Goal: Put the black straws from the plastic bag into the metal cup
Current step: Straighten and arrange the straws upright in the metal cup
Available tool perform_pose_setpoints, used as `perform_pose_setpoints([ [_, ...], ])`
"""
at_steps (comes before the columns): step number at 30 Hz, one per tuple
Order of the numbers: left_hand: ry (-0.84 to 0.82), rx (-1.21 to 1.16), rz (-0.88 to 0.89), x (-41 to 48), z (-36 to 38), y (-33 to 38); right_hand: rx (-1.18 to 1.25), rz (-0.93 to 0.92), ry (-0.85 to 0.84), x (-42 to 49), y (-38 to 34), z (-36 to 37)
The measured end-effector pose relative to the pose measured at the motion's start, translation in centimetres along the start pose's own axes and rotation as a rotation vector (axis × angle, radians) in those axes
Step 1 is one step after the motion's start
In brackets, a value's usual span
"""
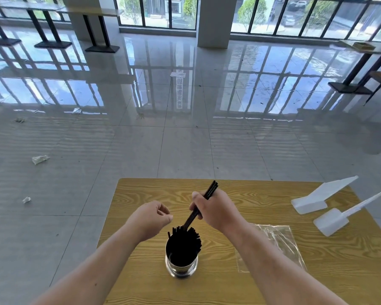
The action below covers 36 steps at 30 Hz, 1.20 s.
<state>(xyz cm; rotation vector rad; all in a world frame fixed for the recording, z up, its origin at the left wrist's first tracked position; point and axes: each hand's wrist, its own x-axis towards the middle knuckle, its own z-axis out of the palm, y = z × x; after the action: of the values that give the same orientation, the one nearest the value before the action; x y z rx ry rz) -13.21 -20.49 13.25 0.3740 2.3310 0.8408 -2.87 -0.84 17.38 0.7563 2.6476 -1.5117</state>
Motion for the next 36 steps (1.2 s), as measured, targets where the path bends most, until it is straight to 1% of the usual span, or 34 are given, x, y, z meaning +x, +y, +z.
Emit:
perform_pose_setpoints([
  [3, -0.037, 0.192, 0.035, 0.2, 0.7, -0.1, -0.111, -0.019, -0.078, -0.4, 0.5, 0.9],
  [7, -0.093, 0.325, 0.069, 0.5, 1.9, 0.3, -0.285, 0.005, -0.276, -1.2, 2.3, 2.7],
  [8, -0.110, 0.368, 0.086, 0.5, 2.2, 0.3, -0.310, 0.012, -0.281, -1.4, 2.7, 2.9],
  [10, -0.131, 0.448, 0.125, 0.6, 2.7, 0.3, -0.284, 0.032, -0.247, -1.7, 3.5, 2.7],
  [13, -0.135, 0.509, 0.165, 0.9, 3.6, 0.2, -0.269, 0.042, -0.200, -1.8, 4.4, 2.2],
  [22, -0.054, 0.706, 0.298, 1.4, 5.2, 1.2, -0.264, 0.075, -0.178, -2.4, 6.4, 1.9],
  [29, -0.054, 0.676, 0.305, 1.1, 3.6, 2.4, -0.254, 0.069, -0.164, -2.3, 6.1, 1.9],
  [33, -0.050, 0.611, 0.284, 0.5, 0.9, 4.5, -0.208, 0.071, -0.140, -2.1, 5.6, 1.6],
  [36, -0.012, 0.562, 0.271, 0.0, -1.5, 6.4, -0.162, 0.070, -0.120, -1.8, 5.2, 1.4],
])
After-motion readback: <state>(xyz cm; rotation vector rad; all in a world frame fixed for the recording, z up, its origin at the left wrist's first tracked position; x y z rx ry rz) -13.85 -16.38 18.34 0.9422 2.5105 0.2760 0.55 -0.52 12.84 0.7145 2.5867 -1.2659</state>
